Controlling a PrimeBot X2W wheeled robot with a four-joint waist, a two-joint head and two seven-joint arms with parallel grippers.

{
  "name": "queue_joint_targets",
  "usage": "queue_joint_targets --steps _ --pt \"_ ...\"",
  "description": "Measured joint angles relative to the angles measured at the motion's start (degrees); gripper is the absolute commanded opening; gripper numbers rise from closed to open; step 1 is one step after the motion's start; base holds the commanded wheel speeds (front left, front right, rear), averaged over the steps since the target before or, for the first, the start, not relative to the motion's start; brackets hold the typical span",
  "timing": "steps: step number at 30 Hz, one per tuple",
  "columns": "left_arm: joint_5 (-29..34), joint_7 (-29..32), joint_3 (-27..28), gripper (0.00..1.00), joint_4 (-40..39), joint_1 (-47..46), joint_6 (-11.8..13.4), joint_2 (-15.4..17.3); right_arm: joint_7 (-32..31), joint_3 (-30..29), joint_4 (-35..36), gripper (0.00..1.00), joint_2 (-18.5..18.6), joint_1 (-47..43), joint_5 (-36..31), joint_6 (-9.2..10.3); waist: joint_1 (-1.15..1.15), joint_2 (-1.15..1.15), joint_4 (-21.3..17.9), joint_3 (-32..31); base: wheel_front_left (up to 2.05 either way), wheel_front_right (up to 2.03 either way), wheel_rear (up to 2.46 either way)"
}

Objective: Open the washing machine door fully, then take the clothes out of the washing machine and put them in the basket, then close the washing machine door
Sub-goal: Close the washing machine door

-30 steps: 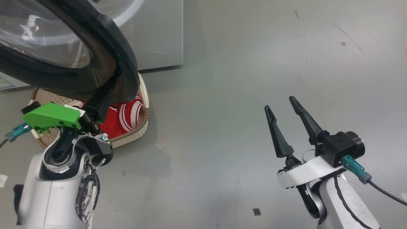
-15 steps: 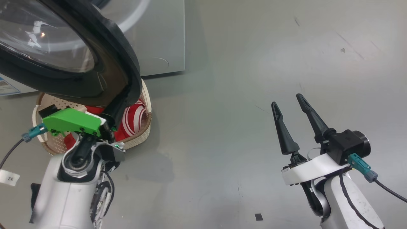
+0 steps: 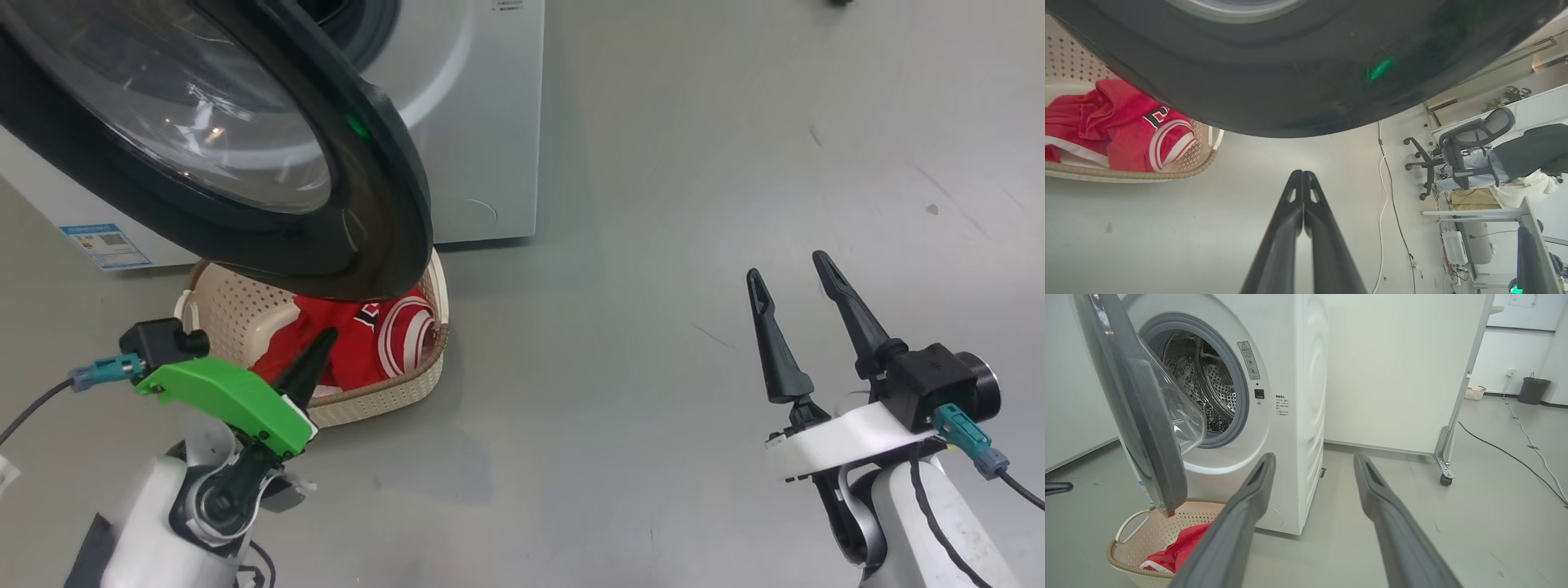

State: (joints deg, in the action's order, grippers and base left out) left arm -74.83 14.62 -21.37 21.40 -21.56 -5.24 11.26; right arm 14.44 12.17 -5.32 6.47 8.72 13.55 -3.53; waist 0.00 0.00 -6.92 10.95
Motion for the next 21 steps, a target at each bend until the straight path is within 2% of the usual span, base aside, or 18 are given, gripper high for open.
queue_joint_targets --steps 10,15,21 --pt "14.44 -12.34 -2.21 0.0 -2.46 4.15 -0.69 4.74 0.0 -0.99 0.04 1.0 0.33 -3.05 0.0 0.67 0.0 0.0 3.91 -5.08 0.0 0.0 0.0" --pt "20.75 -18.92 -3.16 0.0 -4.3 6.14 -0.7 5.64 0.0 -1.1 0.25 1.0 0.29 -4.35 0.0 0.69 0.0 0.0 5.54 -7.11 0.0 0.0 0.0" --pt "24.4 -26.42 -2.92 0.0 -6.23 8.88 -0.49 5.37 0.0 -1.31 0.87 1.0 -0.09 -5.46 0.0 0.75 0.0 0.0 7.11 -8.9 0.0 0.0 0.0"
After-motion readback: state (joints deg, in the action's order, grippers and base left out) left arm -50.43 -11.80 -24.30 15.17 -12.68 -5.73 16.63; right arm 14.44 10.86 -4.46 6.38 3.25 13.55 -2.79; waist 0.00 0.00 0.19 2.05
